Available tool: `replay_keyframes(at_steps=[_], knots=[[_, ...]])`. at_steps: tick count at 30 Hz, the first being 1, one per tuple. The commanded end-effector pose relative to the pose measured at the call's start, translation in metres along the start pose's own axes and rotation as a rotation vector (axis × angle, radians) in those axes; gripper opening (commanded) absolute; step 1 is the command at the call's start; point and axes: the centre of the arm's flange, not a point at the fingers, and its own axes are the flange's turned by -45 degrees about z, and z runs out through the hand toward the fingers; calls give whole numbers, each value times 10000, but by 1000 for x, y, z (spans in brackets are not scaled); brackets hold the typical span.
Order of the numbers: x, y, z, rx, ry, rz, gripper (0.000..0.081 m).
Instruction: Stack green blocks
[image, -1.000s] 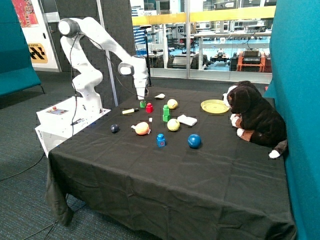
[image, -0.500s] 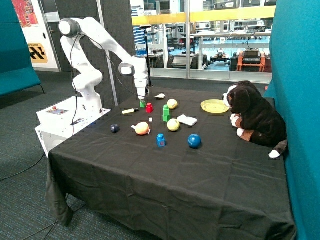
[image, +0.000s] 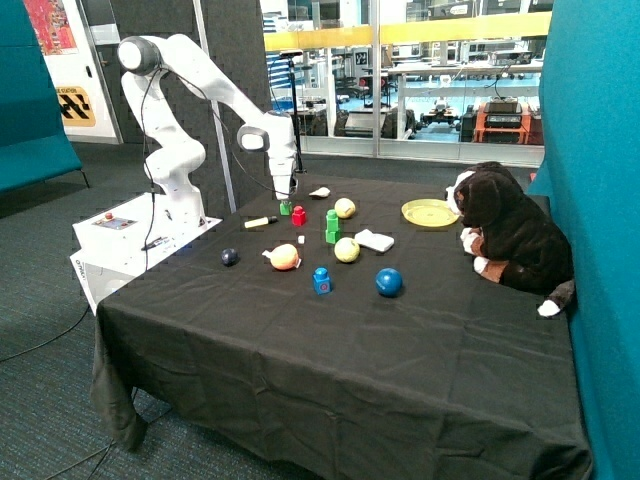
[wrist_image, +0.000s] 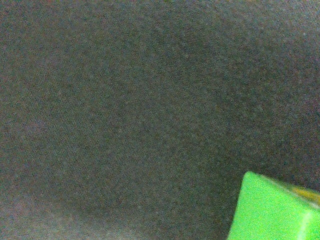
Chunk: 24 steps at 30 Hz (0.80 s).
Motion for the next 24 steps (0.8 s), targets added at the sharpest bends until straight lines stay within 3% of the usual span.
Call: replay_keyframes(at_steps=[1, 24], knots=[[-1, 4, 1, 2, -17, 104, 2], [1, 5, -5, 2, -17, 42, 0]])
